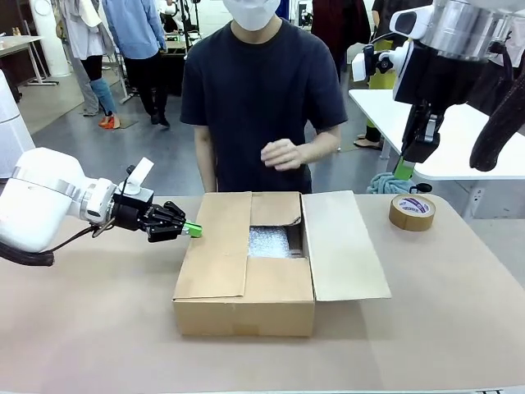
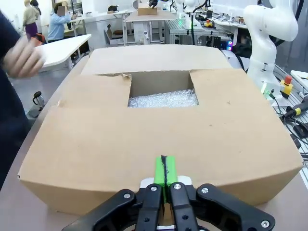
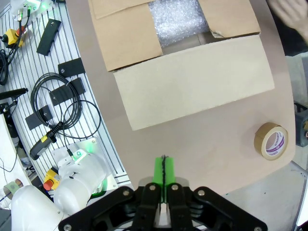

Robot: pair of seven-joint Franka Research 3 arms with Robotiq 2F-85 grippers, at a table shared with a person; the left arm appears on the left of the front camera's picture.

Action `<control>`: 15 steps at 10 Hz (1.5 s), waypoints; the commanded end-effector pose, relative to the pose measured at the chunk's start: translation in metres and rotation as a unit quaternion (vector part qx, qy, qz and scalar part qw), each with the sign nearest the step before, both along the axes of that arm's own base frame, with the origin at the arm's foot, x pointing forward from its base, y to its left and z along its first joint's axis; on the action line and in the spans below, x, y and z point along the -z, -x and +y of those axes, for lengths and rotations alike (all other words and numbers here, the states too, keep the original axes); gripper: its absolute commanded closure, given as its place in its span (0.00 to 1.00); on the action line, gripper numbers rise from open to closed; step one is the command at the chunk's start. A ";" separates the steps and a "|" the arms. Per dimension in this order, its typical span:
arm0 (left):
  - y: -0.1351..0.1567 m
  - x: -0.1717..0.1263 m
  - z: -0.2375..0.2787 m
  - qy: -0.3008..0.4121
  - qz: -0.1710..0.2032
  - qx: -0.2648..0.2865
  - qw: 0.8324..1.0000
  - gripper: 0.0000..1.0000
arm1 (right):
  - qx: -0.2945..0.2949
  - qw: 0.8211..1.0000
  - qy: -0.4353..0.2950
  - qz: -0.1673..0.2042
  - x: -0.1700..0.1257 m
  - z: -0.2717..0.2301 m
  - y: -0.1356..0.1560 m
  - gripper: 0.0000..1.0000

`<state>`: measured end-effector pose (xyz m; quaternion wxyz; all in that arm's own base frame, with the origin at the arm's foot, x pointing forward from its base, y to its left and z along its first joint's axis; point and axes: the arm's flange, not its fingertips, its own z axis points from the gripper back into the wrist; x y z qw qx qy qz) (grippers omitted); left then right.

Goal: Wrap the clocks to prevent damage.
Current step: Push the right (or left) flap of the Package Box to close it, then push the left (or right) flap of the Package Box to close it.

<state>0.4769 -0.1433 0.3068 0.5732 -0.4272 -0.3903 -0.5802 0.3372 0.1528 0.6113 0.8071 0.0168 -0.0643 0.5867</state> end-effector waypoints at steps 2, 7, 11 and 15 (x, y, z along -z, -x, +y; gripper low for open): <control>0.000 0.003 0.000 -0.004 -0.004 -0.001 1.000 1.00 | 0.008 1.000 -0.004 0.002 -0.001 0.000 0.000 0.99; 0.000 0.003 0.000 -0.004 -0.004 -0.001 1.000 1.00 | 0.008 1.000 -0.004 0.002 -0.001 0.000 0.000 0.99; 0.000 0.003 0.000 -0.004 -0.004 -0.001 1.000 1.00 | 0.008 1.000 -0.004 0.002 -0.001 0.000 0.000 0.99; 0.000 0.003 0.000 -0.004 -0.004 -0.001 1.000 1.00 | 0.008 1.000 -0.004 0.002 -0.001 0.000 0.000 0.99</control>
